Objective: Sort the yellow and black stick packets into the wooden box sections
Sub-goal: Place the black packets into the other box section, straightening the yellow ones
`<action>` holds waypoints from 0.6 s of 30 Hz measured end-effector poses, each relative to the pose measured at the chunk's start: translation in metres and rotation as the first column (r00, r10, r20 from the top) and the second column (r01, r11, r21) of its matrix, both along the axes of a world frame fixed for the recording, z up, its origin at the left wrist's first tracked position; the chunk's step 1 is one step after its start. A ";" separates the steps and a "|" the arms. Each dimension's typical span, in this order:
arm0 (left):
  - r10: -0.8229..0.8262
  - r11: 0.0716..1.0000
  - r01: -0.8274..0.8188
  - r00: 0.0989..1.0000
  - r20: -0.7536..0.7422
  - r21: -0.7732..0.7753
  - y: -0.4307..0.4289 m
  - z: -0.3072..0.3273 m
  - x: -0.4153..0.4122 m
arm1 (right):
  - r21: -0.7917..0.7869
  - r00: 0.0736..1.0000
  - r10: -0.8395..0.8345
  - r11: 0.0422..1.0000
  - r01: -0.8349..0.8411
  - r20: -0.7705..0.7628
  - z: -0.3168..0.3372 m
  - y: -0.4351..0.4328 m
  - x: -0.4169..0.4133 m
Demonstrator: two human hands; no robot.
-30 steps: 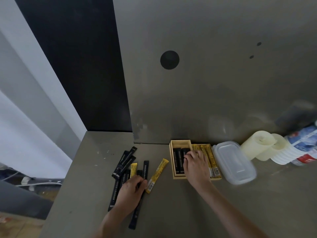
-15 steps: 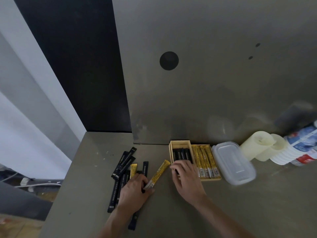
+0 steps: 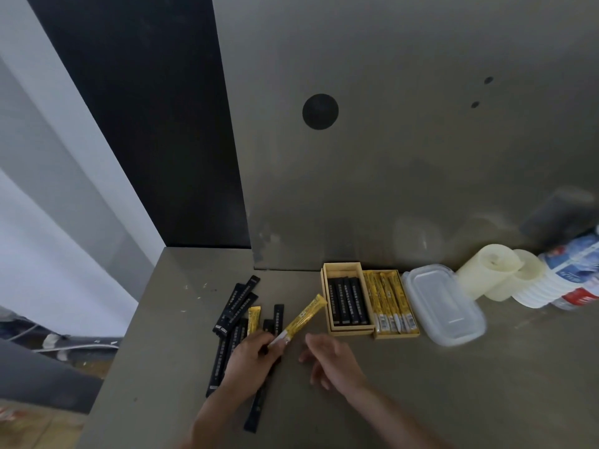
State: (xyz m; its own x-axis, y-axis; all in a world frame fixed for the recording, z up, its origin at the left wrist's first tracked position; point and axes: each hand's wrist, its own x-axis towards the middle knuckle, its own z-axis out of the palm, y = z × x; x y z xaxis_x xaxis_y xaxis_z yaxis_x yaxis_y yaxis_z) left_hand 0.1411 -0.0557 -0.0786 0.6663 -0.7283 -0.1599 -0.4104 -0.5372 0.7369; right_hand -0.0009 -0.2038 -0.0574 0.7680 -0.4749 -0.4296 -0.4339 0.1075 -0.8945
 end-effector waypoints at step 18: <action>0.038 0.989 -0.088 0.930 -0.366 -0.119 0.012 0.007 0.000 | 0.203 0.961 -0.221 0.961 0.186 0.166 0.030 -0.018 0.023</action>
